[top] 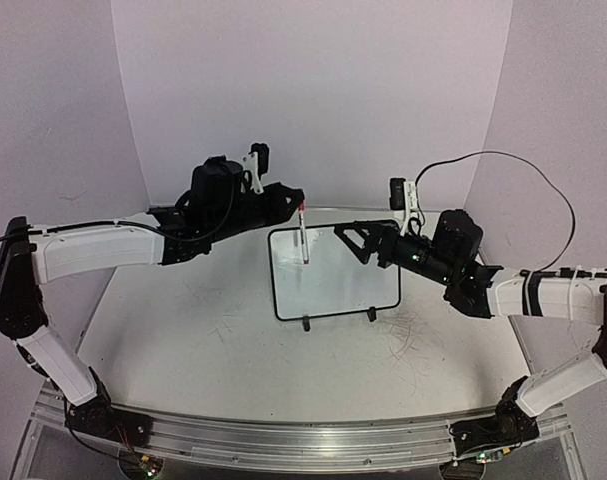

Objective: Write a sentence on the whiteboard
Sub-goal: Pass from the left arm to the right

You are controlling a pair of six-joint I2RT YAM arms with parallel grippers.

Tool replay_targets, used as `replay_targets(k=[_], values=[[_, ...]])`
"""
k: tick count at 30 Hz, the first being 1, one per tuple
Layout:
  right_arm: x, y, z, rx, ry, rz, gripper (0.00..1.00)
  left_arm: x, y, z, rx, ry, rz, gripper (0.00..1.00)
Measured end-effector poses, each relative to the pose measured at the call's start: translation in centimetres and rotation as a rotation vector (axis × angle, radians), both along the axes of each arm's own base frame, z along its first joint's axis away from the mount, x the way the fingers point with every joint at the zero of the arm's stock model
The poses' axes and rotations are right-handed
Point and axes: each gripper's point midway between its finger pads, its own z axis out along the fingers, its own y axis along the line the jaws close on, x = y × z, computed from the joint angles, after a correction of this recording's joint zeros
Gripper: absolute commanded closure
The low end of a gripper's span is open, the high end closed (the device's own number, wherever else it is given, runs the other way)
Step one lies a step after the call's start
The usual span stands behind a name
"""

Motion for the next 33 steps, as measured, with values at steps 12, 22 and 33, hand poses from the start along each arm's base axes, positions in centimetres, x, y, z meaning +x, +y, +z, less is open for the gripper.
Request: replay_targets(k=[12, 22, 33], values=[[-2.0, 2.4, 4.4, 0.298, -0.014, 0.133, 0.21, 0.0, -1.6, 4.2, -0.355, 0.026, -0.097, 1.00], [-1.9, 2.5, 4.1, 0.344, 0.004, 0.100, 0.30, -0.7, -2.3, 4.5, -0.468, 0.082, -0.168, 1.00], [0.1, 4.4, 2.9, 0.293, 0.052, 0.086, 0.66, -1.2, -2.4, 5.0, -0.514, 0.094, -0.201, 1.00]])
